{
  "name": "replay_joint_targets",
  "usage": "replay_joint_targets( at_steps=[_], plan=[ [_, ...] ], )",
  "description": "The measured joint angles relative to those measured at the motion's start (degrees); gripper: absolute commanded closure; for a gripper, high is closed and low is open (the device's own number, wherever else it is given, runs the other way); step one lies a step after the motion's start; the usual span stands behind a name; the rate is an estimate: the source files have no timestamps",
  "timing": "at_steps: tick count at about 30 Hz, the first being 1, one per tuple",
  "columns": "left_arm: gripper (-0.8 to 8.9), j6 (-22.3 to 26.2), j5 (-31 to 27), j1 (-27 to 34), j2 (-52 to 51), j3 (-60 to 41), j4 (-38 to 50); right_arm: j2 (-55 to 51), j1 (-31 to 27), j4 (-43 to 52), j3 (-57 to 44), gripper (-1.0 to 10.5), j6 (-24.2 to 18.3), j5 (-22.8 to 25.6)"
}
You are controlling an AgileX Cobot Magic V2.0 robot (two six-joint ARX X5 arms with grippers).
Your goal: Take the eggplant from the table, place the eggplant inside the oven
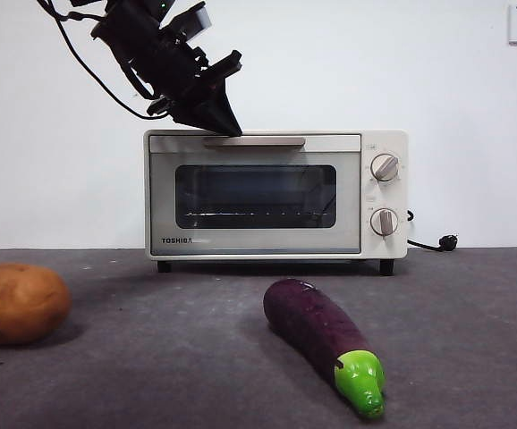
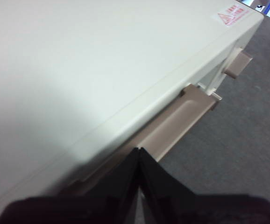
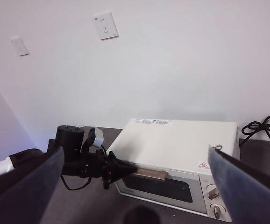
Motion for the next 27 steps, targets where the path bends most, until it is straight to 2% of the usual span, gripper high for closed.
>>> replay_joint_targets(
  at_steps=[16, 27],
  plan=[
    [8.19, 0.2, 3.32, -6.49, 1.31, 0.46, -4.46, 0.02, 0.0, -0.04, 0.0, 3.2, -0.2, 0.02],
    [8.19, 0.24, 3.15, -10.38, 2.27, 0.17, -8.41, 1.07, 0.0, -0.26, 0.0, 3.2, -0.2, 0.02]
  ],
)
